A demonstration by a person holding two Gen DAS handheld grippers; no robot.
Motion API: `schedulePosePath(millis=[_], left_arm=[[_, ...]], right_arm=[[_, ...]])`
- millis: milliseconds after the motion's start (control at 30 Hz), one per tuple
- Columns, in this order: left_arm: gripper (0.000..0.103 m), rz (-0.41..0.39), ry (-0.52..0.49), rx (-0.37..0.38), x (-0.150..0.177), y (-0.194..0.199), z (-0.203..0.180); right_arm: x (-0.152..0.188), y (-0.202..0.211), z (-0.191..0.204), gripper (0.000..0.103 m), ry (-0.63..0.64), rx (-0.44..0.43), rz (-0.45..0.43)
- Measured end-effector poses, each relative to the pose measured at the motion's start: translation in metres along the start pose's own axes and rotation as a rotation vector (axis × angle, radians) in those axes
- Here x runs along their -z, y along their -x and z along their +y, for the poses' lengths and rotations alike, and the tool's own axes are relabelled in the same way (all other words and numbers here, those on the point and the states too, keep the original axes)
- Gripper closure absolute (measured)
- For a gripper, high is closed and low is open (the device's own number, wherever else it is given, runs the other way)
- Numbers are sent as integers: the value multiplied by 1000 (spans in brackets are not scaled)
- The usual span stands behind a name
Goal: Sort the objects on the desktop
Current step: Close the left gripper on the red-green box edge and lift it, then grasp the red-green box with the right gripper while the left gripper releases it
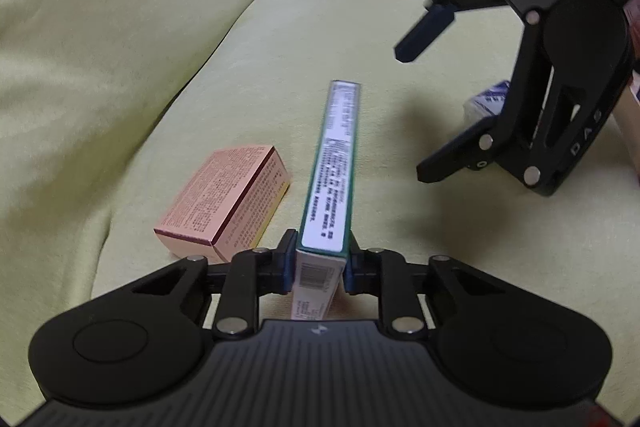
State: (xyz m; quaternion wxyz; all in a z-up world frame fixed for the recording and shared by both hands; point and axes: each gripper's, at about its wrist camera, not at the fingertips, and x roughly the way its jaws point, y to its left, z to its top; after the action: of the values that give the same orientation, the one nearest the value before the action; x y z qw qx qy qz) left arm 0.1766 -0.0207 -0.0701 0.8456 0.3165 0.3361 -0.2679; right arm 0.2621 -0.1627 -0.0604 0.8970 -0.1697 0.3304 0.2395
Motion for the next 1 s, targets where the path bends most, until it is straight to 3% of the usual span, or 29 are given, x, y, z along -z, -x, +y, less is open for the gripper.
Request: schedulePosePath(millis=[133, 367, 500, 633, 833, 1000], left_arm=[[81, -21, -54, -18, 2, 9, -11], [81, -67, -180, -1, 12, 36, -31], [81, -117, -278, 58, 20, 55, -46], [81, -129, -323, 69, 27, 68, -57], [78, -129, -331, 55, 33, 76, -63], [63, -121, -277, 21, 37, 81, -65]], right_arm=[[1, 3, 12, 15, 88, 15, -1], [-1, 9, 46, 20, 361, 28, -19], [2, 9, 70, 42, 533, 37, -15], [10, 10, 92, 62, 693, 12, -1], [19, 18, 115, 75, 804, 15, 3], [19, 34, 123, 85, 800, -20, 42]])
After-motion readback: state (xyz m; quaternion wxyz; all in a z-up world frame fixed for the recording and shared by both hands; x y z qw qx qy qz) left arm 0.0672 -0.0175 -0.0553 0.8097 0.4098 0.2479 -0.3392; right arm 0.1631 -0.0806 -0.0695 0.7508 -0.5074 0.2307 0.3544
